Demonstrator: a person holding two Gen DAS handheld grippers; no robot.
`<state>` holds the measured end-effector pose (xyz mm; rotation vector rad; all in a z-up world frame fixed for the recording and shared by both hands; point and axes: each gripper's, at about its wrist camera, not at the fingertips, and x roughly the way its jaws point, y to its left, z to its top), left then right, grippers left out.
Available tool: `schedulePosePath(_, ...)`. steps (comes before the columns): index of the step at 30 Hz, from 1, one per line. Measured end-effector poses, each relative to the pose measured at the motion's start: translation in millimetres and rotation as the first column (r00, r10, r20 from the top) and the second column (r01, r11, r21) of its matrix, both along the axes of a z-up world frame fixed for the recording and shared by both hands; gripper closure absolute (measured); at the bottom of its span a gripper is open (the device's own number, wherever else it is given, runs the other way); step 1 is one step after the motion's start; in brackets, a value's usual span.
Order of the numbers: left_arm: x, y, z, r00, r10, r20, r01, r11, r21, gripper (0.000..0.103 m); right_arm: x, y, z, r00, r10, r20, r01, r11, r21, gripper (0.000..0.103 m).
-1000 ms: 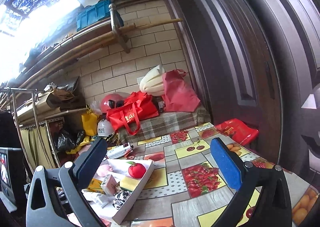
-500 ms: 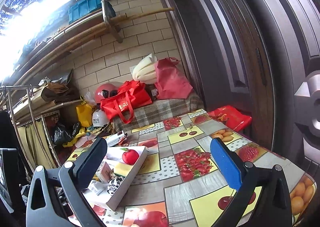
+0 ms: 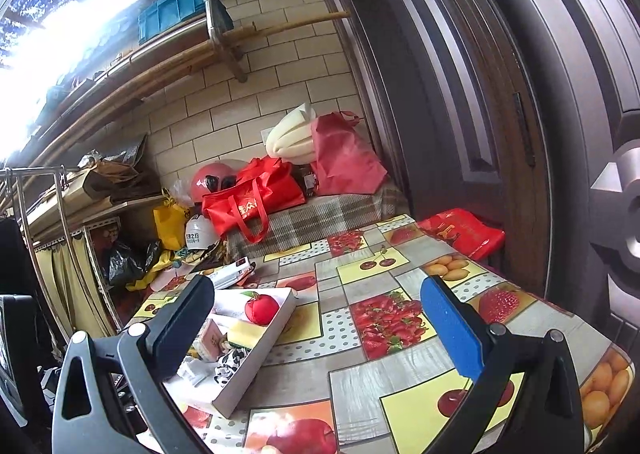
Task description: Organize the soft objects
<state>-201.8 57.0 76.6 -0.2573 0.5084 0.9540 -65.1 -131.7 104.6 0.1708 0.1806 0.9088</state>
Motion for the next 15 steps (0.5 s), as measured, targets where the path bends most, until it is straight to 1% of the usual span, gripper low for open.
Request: schedulePosePath(15, 0.6, 3.9, -3.1, 1.0, -0.015, 0.007, 0.015, 1.0, -0.017, 0.0, 0.8, 2.6, -3.6, 1.0, 0.004, -0.004, -0.004, 1.0, -0.014, 0.0)
